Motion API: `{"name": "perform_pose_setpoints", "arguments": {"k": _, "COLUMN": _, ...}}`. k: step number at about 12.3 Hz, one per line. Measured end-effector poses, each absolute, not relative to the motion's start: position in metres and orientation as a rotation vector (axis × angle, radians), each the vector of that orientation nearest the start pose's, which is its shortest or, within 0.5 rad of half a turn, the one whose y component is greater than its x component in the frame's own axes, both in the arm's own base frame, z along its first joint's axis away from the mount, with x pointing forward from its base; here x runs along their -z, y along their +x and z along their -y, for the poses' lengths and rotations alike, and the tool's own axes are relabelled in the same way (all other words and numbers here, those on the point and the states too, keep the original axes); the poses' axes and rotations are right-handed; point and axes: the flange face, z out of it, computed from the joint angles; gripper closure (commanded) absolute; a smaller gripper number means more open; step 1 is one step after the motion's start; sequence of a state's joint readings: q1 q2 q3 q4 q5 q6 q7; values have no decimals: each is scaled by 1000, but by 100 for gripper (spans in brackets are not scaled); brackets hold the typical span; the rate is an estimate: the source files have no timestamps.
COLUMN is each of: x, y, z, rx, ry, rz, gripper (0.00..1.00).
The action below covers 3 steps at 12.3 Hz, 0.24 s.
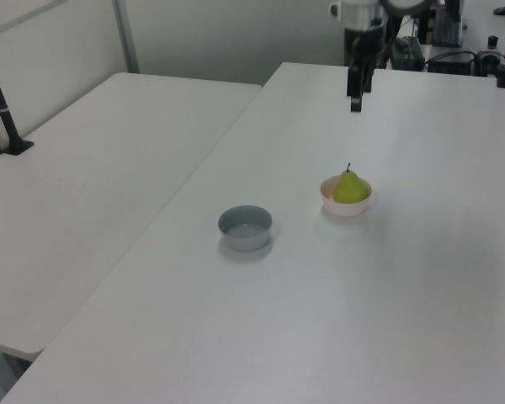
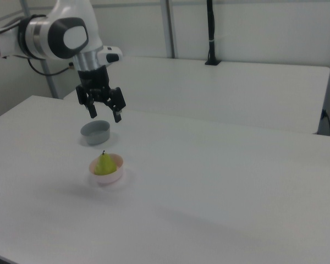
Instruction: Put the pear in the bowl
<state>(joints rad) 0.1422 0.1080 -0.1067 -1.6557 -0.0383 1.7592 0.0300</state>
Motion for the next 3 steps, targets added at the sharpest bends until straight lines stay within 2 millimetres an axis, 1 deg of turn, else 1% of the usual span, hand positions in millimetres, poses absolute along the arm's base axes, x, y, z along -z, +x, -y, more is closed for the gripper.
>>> {"name": "perform_pose_setpoints", "arguments": {"k": 1, "x": -557, "y": 586, "z": -11, "rx": 13, "ry": -3187, "rz": -31, "gripper": 0}}
{"name": "perform_pose_setpoints", "arguments": {"k": 3, "x": -579, "y": 573, "z": 2, "rx": 34, "ry": -3182, "rz": -68, "gripper": 0}}
